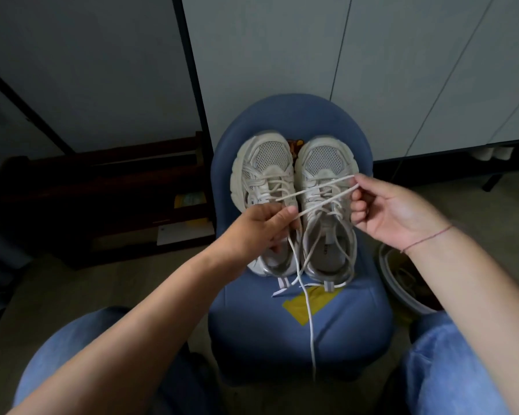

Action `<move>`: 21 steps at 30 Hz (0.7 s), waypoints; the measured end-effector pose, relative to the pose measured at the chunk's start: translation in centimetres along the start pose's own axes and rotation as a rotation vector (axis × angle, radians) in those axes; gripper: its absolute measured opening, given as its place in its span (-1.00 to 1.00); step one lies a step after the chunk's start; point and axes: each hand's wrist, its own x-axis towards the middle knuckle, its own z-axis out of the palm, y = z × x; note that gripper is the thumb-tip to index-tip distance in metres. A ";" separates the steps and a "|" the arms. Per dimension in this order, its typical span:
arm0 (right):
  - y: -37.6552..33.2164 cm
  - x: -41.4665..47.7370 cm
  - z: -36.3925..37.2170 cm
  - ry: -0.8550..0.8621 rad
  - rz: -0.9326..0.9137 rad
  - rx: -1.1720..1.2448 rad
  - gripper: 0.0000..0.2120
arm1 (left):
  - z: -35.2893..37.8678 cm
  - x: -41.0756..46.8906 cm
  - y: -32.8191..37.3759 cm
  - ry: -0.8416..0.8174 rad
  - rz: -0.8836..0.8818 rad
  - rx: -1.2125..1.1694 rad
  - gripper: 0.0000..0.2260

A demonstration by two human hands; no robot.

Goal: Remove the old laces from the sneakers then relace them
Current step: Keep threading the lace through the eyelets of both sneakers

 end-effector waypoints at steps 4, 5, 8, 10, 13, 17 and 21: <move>0.3 1.3 -1.0 0.107 0.018 0.035 -0.86 | -0.6 0.5 -0.2 0.018 -0.005 0.086 -0.74; 0.4 1.5 -1.0 0.169 -0.082 -0.124 -0.90 | -0.7 0.7 -0.3 0.027 -0.003 0.108 -0.74; 0.7 1.1 -0.8 0.327 -0.615 -0.939 -0.73 | -0.5 1.2 -0.7 0.049 -0.004 0.128 -0.74; 1.4 0.0 0.8 0.098 -0.772 -1.111 -0.67 | -0.2 1.4 -0.8 0.048 -0.008 0.146 -0.75; 3.5 -1.1 2.5 -0.190 -0.720 -1.269 -0.72 | 0.1 1.4 -0.7 0.037 0.004 0.118 -0.78; 3.3 0.2 1.6 -0.066 -0.869 -1.333 -0.93 | -0.1 1.6 -0.5 0.063 0.003 0.102 -0.77; 1.5 1.5 -0.1 0.215 -0.920 -1.295 -0.95 | -0.5 1.4 -0.1 0.093 -0.018 0.121 -0.74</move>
